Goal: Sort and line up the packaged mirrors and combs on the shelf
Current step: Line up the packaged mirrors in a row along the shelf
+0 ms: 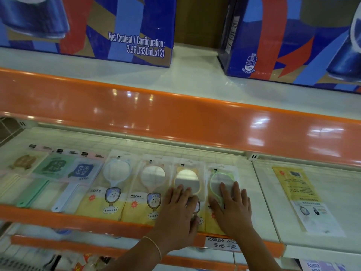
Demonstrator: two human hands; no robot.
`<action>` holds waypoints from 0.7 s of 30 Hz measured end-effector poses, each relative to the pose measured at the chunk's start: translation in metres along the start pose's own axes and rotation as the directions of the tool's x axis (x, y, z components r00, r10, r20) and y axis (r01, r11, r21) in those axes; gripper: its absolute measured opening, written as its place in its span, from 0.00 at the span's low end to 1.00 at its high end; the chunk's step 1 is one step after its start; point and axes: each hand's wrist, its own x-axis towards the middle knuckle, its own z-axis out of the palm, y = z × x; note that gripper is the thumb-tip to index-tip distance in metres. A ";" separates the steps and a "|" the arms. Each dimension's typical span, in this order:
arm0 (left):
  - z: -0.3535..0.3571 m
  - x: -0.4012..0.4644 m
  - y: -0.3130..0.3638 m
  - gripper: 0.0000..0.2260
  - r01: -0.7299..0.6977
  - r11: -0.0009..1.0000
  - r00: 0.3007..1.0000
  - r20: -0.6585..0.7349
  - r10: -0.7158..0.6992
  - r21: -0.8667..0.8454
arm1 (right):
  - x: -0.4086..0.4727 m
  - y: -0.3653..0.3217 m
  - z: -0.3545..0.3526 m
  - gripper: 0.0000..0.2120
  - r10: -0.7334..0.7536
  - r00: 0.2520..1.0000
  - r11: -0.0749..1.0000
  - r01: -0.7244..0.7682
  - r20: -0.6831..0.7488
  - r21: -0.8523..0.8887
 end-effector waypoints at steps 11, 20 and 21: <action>0.000 -0.002 -0.001 0.24 -0.014 1.000 1.000 0.011 0.013 0.013 | 0.002 0.005 -0.001 0.34 0.019 1.000 0.999 -0.019 -0.015 0.027; 0.001 -0.001 0.000 0.24 -0.014 1.000 1.000 0.000 0.014 0.007 | 0.001 0.008 0.000 0.35 0.034 0.999 0.999 -0.033 -0.027 0.040; 0.001 -0.001 0.001 0.24 -0.013 1.000 1.000 -0.001 0.013 0.005 | 0.000 0.008 0.000 0.35 0.030 0.999 0.999 -0.028 -0.028 0.038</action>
